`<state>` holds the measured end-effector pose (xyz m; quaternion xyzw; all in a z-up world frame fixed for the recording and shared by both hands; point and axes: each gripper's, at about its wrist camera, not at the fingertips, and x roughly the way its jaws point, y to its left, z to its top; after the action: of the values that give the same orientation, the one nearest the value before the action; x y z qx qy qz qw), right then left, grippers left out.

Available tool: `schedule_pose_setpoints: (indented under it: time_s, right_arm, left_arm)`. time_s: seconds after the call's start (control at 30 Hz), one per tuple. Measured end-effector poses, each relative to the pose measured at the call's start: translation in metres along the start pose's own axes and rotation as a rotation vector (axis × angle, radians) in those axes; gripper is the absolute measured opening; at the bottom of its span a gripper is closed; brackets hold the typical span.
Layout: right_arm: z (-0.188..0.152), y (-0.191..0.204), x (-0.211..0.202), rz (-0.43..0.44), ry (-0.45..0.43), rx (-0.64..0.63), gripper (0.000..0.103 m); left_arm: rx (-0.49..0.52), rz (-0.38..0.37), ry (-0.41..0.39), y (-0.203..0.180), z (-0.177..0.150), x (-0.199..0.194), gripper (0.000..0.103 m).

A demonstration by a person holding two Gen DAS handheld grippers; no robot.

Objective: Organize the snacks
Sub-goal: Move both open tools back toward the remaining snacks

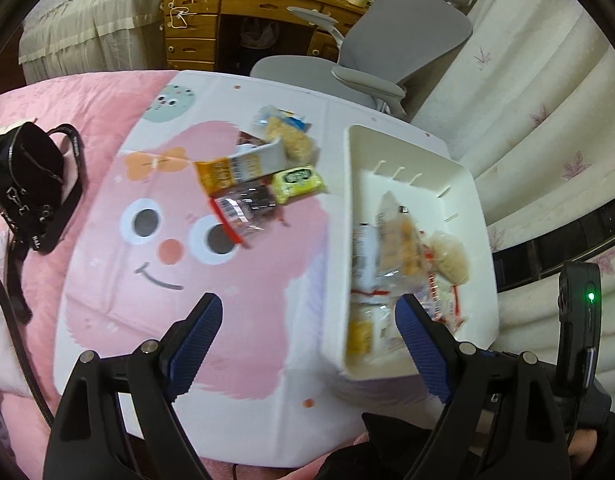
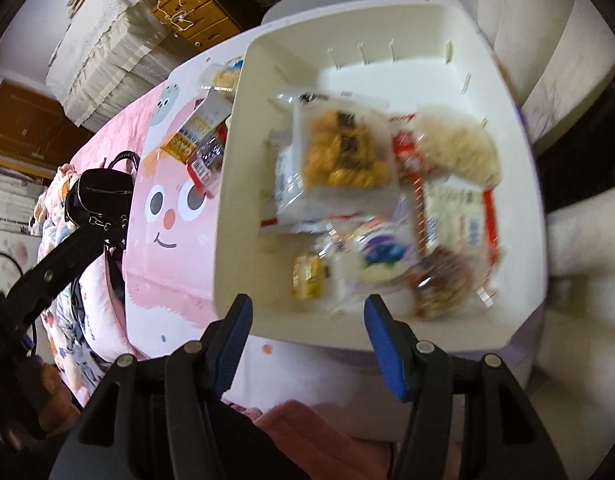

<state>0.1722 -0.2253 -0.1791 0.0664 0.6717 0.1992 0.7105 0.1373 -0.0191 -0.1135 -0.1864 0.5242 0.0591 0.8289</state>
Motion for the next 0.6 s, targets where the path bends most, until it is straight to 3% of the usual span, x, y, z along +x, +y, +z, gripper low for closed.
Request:
schedule_pose_setpoints:
  time_s: [0.27, 0.6]
  right_arm:
    - [-0.013, 0.045, 0.013, -0.015, -0.01, 0.069, 0.058]
    - [-0.023, 0.121, 0.027, -0.047, -0.128, 0.173, 0.058]
  left_arm:
    - [0.06, -0.046, 0.014, 0.056, 0.006, -0.02, 0.087]
    - [0.205, -0.109, 0.034, 0.117, 0.031, -0.032, 0.087]
